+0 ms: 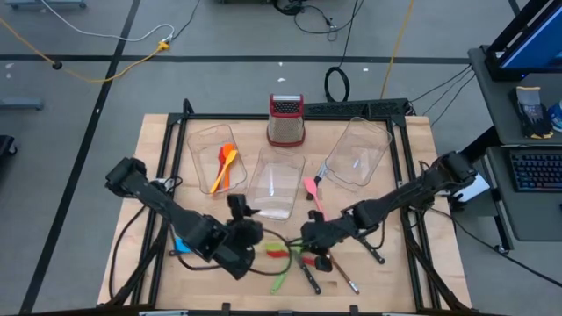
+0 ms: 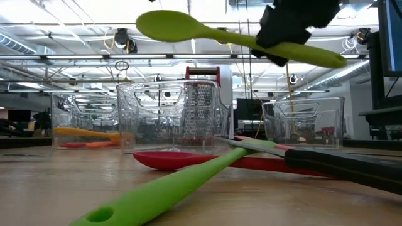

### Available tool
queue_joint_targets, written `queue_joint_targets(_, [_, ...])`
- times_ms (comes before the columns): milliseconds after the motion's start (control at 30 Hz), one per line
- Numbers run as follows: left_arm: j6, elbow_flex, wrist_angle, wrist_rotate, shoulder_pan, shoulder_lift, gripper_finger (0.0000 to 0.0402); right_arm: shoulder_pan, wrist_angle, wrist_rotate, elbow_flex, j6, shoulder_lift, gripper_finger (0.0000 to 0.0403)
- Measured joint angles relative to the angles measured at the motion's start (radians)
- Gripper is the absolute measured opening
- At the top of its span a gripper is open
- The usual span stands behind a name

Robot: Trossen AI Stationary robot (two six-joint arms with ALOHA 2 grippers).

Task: Pick & Place Kitchen Items
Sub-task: Put the green serving spoon into the right transparent bin

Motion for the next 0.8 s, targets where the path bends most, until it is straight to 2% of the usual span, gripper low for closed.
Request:
queue_joint_targets(267, [-0.115,-0.001,-0.082,-0.041,-0.017,-0.042,0.0160,0.057,-0.241,0.356,0.000,0.141,-0.181,0.0029])
queue_joint_targets(467, [-0.189,-0.070,-0.096,-0.096,-0.047,-0.042,0.0142,0.050,-0.428,0.662,0.000,0.251,-0.358,0.0029])
queue_joint_targets(633, [-0.266,-0.151,-0.096,-0.115,-0.066,-0.041,0.0130,0.001,-0.557,0.877,0.000,0.349,-0.489,0.0029])
queue_joint_targets(800, [-0.315,-0.205,-0.095,-0.120,-0.066,-0.042,0.0127,-0.070,-0.693,1.022,0.000,0.482,-0.568,0.0029])
